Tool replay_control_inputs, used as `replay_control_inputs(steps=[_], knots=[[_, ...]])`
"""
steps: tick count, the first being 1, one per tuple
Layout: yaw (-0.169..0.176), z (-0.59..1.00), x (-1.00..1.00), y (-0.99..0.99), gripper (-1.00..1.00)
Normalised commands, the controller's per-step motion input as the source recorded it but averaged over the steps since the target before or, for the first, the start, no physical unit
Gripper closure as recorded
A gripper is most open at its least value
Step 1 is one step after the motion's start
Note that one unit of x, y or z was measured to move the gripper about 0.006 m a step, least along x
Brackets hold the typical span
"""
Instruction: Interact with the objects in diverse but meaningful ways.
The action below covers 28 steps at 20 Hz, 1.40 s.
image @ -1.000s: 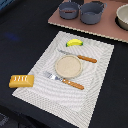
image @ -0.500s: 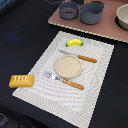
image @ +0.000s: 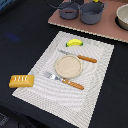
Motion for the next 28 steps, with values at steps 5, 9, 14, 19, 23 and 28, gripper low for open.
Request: replay_control_inputs(steps=[5,9,14,19,23,28], knots=[[-0.006,0.00,0.40,0.31,1.00],[0.000,0.00,0.32,0.29,-1.00],[0.000,0.27,0.34,0.28,-1.00],[0.000,0.97,0.43,0.34,-1.00],[-0.005,1.00,0.33,0.34,-1.00],[-0.051,0.78,0.43,-0.04,-1.00]])
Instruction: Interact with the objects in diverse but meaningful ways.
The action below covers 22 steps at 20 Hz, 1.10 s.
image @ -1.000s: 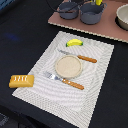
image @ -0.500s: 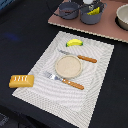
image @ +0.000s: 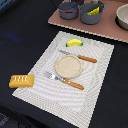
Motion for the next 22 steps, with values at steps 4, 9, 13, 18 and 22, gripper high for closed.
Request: replay_control_inputs(steps=[4,9,13,18,22], knots=[[-0.034,0.13,0.48,-0.50,-1.00],[-0.068,0.01,0.45,-0.73,-1.00],[-0.061,0.00,0.35,-0.81,-1.00],[-0.062,-0.02,0.24,-0.81,-1.00],[-0.055,-0.01,0.23,-0.70,-1.00]])
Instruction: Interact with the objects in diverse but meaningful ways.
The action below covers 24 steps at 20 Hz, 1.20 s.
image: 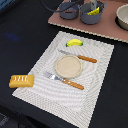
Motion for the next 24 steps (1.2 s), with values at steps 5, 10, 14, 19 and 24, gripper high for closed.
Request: replay_control_inputs(steps=[5,10,14,19,24], knots=[[-0.010,-0.10,0.15,-0.48,-1.00],[0.110,-0.34,-0.04,-0.29,-1.00],[0.093,-0.41,-0.25,-0.23,-1.00],[0.078,-0.39,-0.36,-0.18,-1.00],[0.049,-0.46,-0.37,-0.17,-1.00]])
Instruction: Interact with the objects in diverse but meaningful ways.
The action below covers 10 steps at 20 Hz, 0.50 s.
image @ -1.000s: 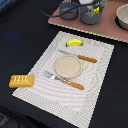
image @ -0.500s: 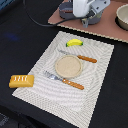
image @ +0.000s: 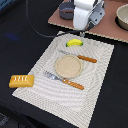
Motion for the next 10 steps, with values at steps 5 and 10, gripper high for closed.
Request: replay_control_inputs(steps=[5,10], knots=[[0.044,-0.44,-0.45,-0.03,-1.00],[0.042,-0.41,-0.38,-0.02,-1.00]])
